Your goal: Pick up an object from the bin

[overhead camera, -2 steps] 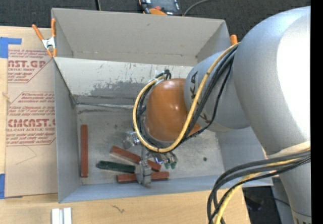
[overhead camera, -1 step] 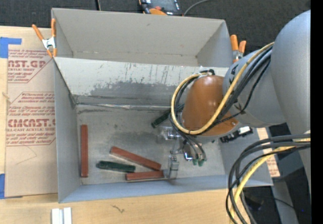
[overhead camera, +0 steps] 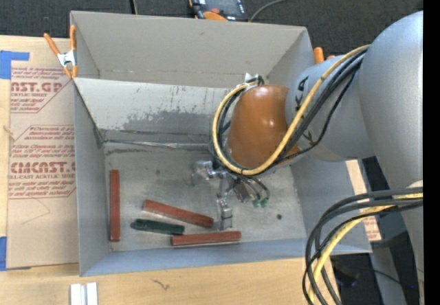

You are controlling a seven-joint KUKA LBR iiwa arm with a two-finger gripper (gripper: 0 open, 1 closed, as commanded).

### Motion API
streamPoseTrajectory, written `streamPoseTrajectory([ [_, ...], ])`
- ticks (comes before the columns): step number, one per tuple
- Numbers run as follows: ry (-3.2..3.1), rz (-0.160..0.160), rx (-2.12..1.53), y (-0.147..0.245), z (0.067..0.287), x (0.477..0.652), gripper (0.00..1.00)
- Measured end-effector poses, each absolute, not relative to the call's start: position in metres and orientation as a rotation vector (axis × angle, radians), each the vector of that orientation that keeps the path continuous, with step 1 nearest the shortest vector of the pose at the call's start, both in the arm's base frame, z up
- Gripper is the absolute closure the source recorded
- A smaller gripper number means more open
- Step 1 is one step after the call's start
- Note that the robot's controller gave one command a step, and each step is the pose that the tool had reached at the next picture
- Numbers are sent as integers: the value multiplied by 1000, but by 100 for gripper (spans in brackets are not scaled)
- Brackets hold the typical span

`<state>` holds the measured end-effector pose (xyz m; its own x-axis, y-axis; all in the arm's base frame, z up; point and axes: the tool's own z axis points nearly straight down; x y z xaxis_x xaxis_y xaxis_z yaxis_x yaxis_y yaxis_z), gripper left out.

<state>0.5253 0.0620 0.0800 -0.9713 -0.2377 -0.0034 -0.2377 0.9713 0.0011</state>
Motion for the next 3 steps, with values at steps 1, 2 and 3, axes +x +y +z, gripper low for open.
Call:
streamPoseTrajectory([
  [1, 3106, 7, -464, 131, 92, 503, 0],
  [2, 3121, 1, -380, 145, 69, 499, 0],
  [3, 3117, 3, -378, 145, 71, 501, 100],
])
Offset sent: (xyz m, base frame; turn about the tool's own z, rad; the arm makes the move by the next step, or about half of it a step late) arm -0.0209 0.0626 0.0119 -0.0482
